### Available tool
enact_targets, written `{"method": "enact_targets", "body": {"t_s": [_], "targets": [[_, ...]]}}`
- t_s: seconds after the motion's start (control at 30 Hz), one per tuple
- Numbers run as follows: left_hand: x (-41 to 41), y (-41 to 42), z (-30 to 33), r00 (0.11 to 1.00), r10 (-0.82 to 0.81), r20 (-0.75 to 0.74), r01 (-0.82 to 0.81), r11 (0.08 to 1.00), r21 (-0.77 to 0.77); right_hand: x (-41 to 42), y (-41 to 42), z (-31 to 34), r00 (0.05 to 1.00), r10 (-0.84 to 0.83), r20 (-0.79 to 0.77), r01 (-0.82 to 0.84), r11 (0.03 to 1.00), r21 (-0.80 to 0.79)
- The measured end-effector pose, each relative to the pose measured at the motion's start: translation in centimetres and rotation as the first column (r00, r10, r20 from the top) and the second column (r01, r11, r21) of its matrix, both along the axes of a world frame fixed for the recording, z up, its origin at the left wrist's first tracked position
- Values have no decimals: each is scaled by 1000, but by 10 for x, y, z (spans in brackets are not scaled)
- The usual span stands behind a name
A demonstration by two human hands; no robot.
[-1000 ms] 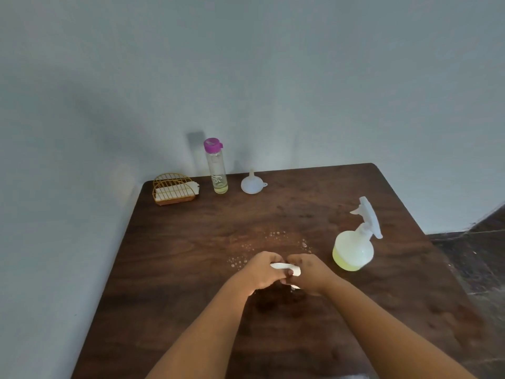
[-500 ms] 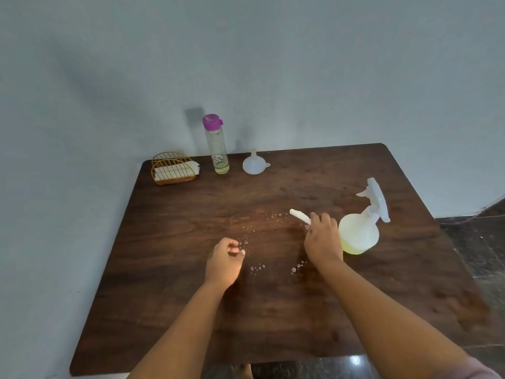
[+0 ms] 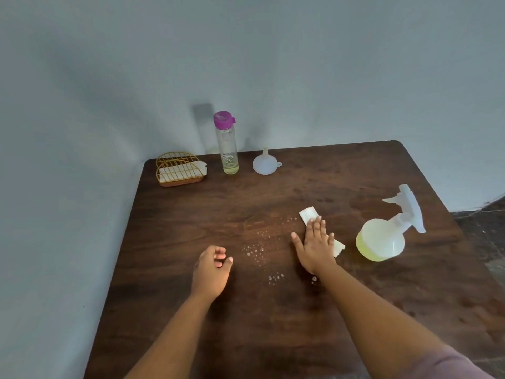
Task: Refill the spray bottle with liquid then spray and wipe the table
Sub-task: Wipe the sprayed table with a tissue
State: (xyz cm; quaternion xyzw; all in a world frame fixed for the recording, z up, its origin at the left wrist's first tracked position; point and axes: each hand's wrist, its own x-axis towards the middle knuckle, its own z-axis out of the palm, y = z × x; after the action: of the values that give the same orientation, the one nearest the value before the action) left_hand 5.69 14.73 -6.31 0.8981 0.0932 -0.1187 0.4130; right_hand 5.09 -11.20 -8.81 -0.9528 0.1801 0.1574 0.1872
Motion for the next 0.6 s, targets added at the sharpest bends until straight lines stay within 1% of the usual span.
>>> {"method": "enact_targets", "body": {"t_s": [0.03,0.07,0.13,0.2,0.27,0.33,0.37,0.4,0.43,0.5,0.53,0.6], "targets": [[1,2,0,1000,-9,1,9,1000,6,9,9,2,1000,4,-16,-4,1000,9],[3,3,0,1000,-19,0,19,1000,12,17,20,4,998,50,-28,-50,999,17],[7,4,1,1000,-26,-4,26,999,20,23,46,6,977,213,-28,-212,977,32],[11,6,2,1000,-23,-12,23,1000,18,15,75,5,921,390,-12,-389,921,34],[14,6,2,999,-23,-21,24,1000,21,-5,97,5,844,536,14,-536,844,16],[16,6,2,999,-22,-26,22,1000,11,-27,103,4,774,633,25,-633,774,-5],[17,6,2,999,-23,-24,23,1000,7,-33,97,2,758,652,26,-652,758,-21],[18,6,2,999,-26,-23,27,1000,5,-36,86,1,773,633,35,-632,774,-35],[20,5,2,999,-29,-22,29,1000,3,-35,71,-1,821,568,52,-566,823,-46],[21,6,1,999,-35,-22,35,999,0,-24,37,-3,936,342,81,-338,940,-53],[21,6,1,999,-38,-25,38,999,0,-15,21,-2,970,227,83,-223,973,-58],[21,6,0,999,-40,-26,40,999,-2,6,0,3,995,67,78,-64,997,-32]]}}
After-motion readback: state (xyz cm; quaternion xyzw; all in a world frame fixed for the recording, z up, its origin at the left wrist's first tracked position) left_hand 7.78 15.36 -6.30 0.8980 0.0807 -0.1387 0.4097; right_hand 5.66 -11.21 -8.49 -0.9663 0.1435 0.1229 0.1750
